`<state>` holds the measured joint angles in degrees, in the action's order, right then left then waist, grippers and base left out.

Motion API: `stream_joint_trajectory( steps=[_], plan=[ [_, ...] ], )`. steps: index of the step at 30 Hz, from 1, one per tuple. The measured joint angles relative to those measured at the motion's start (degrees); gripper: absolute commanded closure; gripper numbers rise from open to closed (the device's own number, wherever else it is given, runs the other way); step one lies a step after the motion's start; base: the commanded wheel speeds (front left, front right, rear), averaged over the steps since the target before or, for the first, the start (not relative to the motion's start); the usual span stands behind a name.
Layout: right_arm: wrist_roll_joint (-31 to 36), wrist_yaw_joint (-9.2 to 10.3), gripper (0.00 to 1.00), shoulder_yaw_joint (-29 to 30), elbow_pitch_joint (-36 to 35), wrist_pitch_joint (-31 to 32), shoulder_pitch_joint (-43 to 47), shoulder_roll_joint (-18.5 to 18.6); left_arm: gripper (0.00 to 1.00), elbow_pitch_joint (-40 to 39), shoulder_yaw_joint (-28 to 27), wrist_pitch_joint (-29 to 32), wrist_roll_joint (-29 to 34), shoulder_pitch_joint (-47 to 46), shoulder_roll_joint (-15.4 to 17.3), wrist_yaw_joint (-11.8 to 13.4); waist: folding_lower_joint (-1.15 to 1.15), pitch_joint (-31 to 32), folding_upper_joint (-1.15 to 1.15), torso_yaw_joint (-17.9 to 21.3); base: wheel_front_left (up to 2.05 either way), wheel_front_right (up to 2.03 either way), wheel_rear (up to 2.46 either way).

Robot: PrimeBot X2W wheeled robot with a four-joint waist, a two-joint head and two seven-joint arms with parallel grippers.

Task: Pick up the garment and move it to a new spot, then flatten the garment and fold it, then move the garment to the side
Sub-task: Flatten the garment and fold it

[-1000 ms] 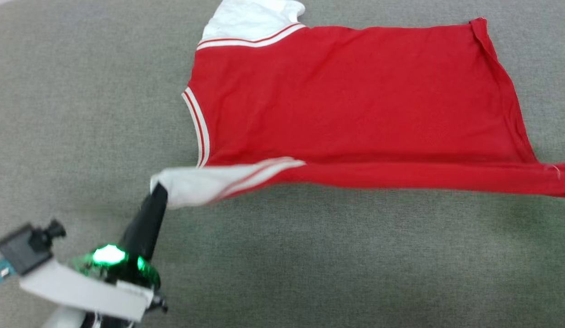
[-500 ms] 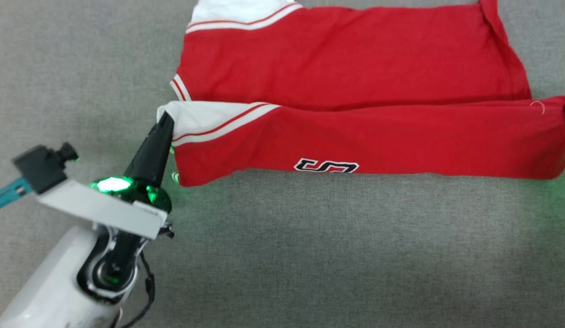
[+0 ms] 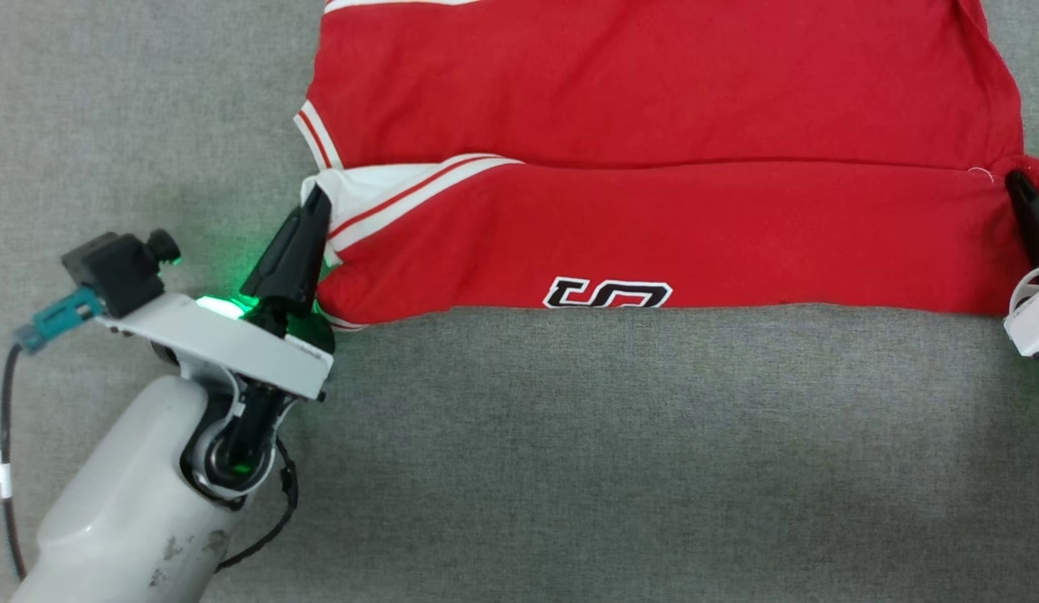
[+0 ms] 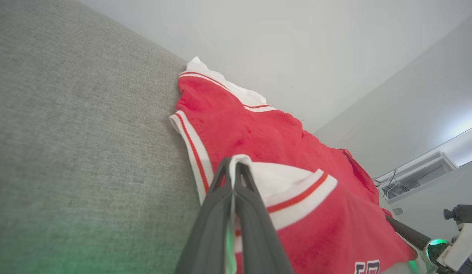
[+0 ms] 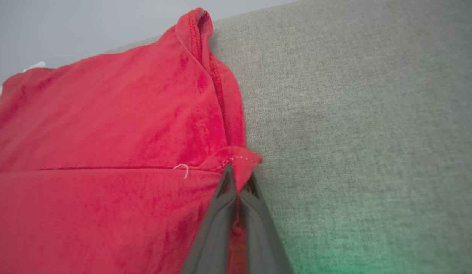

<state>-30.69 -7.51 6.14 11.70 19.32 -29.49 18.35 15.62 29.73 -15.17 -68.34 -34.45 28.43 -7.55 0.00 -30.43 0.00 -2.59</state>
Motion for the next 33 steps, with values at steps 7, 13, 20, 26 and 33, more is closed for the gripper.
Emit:
stream_joint_trajectory(
  steps=[7, 13, 20, 26, 33],
  plan=[
    [0.15, 0.02, 0.98, -2.58, 2.23, -3.34, -0.81, 0.91, 0.35, 2.59, 3.41, -0.03, 1.98, -1.88, 1.14, -0.02, 0.0, 0.37, 0.0, -0.06, 0.0, 0.0, 0.0],
    [1.29, 0.03, 0.0, -5.2, 3.66, -6.42, -1.53, 0.58, 0.0, 6.48, 7.21, 0.08, 5.01, -4.22, 5.21, 0.0, 0.0, 1.86, 0.0, 0.39, 0.0, 0.0, 0.0],
    [1.23, 0.03, 0.0, -5.35, 2.97, -8.92, -1.73, 0.56, 0.0, 6.59, 10.94, 8.46, 7.09, -9.52, 12.38, 0.01, 0.0, 5.17, 0.0, 0.96, 0.0, 0.0, 0.0],
    [0.38, 0.03, 0.0, -4.37, 1.44, -9.25, -1.12, 1.05, 0.0, 1.65, 13.1, 21.81, 7.25, -13.74, 17.28, 2.09, 0.0, 7.77, 0.0, 1.19, 0.0, 0.0, 0.0],
    [0.08, 0.03, 0.0, -3.37, -0.22, -9.23, 0.47, 0.6, 0.0, -6.32, 14.38, 42.42, -0.65, -17.5, 19.75, 8.42, 0.0, 9.8, 0.0, 1.69, 0.0, 0.0, 0.0]
  ],
)
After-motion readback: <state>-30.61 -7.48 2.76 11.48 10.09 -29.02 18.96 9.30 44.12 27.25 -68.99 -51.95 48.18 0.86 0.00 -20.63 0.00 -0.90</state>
